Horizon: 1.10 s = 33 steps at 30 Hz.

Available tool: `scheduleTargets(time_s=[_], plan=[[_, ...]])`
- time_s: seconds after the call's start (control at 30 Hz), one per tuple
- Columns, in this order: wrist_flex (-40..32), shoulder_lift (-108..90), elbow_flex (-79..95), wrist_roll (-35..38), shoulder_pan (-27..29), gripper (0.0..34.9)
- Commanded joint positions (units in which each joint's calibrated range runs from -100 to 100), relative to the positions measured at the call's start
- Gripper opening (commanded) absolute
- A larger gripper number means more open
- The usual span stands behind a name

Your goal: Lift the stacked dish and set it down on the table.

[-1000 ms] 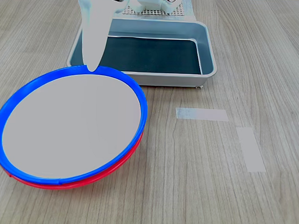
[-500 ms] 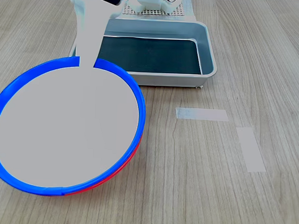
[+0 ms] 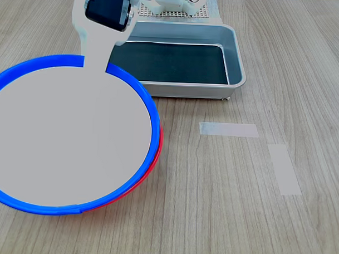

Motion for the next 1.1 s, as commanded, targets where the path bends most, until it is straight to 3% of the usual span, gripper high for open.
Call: scheduleTargets(time_s=[0.0, 0.1, 0.57, 0.7, 0.97, 1.07], plan=[[-0.2, 1.5, -4.1, -0.2, -0.2, 11.6], [0.0, 2.0, -5.7, -0.7, -0.3, 0.2], [-3.2, -12.7, -1.7, -7.8, -1.1, 0.0], [-2.6, -17.4, 0.3, -8.7, -5.5, 0.0], [6.0, -18.1, 0.5, -11.8, -19.0, 0.0], [8.9, -14.4, -0.8, -12.2, -21.7, 0.0]])
